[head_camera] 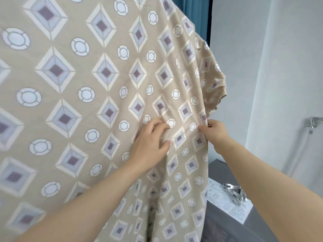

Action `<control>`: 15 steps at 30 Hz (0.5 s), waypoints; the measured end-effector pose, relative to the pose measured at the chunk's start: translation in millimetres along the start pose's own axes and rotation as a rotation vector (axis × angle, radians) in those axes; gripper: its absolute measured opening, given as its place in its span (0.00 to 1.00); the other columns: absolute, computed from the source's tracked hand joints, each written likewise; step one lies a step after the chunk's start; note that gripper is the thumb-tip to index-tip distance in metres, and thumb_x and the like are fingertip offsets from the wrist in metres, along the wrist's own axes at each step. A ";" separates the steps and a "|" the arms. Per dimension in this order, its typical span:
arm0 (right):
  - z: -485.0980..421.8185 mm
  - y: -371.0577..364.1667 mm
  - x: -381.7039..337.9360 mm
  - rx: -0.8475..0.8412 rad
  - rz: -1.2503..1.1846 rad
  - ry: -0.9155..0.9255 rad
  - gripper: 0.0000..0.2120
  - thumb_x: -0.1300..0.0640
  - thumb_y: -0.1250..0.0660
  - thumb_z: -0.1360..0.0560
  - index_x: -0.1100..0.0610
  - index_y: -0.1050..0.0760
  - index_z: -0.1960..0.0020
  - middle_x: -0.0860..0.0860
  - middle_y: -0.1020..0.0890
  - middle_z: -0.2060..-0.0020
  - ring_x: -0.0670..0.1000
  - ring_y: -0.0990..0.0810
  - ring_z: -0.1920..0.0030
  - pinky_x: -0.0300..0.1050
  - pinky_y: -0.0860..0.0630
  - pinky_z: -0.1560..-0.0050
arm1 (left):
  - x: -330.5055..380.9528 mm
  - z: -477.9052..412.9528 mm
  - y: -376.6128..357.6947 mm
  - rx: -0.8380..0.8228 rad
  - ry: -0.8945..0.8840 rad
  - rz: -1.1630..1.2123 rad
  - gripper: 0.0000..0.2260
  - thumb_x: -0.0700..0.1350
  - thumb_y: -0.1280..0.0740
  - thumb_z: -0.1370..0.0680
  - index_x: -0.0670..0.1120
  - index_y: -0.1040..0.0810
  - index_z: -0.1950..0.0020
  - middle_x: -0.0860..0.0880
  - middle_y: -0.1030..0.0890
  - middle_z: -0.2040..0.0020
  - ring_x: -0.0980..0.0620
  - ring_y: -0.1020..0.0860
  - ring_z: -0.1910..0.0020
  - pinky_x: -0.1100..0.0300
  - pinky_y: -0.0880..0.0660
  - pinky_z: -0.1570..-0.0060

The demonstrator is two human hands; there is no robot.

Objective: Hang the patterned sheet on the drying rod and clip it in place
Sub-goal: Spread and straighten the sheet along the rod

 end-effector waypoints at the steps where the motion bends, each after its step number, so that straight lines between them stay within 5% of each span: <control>1: 7.1 -2.2 -0.5 -0.027 -0.029 -0.019 0.01 0.62 0.36 0.24 0.59 0.28 0.54 0.51 0.26 0.66 0.50 0.26 0.70 0.33 0.32 0.78 | -0.7 5.4 -1.1 -0.025 0.011 -0.002 0.17 0.46 0.35 0.25 0.49 0.28 0.37 0.54 0.32 0.37 0.54 0.32 0.37 0.60 0.34 0.40; 5: 31.2 -11.6 20.0 -0.081 -0.081 -0.115 0.15 0.61 0.32 0.27 0.57 0.31 0.42 0.53 0.23 0.58 0.45 0.29 0.68 0.34 0.34 0.74 | -0.5 26.9 -8.5 -0.112 0.078 0.021 0.16 0.48 0.36 0.24 0.52 0.28 0.37 0.55 0.33 0.41 0.56 0.29 0.47 0.64 0.34 0.49; 10: 68.8 -11.7 75.4 -0.104 -0.072 -0.275 0.09 0.61 0.32 0.27 0.58 0.27 0.48 0.53 0.26 0.61 0.50 0.31 0.65 0.38 0.37 0.69 | 1.1 55.5 -26.1 -0.132 0.233 0.071 0.12 0.48 0.38 0.24 0.54 0.28 0.40 0.55 0.35 0.50 0.53 0.26 0.50 0.59 0.29 0.53; 15: 96.3 -0.1 128.5 -0.093 -0.020 -0.414 0.05 0.59 0.34 0.25 0.58 0.27 0.50 0.54 0.26 0.57 0.50 0.30 0.63 0.40 0.34 0.66 | 14.9 85.0 -63.2 -0.281 0.268 0.149 0.12 0.48 0.38 0.23 0.54 0.28 0.40 0.54 0.30 0.46 0.52 0.25 0.48 0.54 0.27 0.49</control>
Point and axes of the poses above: each hand's wrist, its own z-axis away from the middle knuckle, its own y-axis out of the back of the hand, x = y × z, the point moved 2 cm from there along -z, towards the middle knuckle
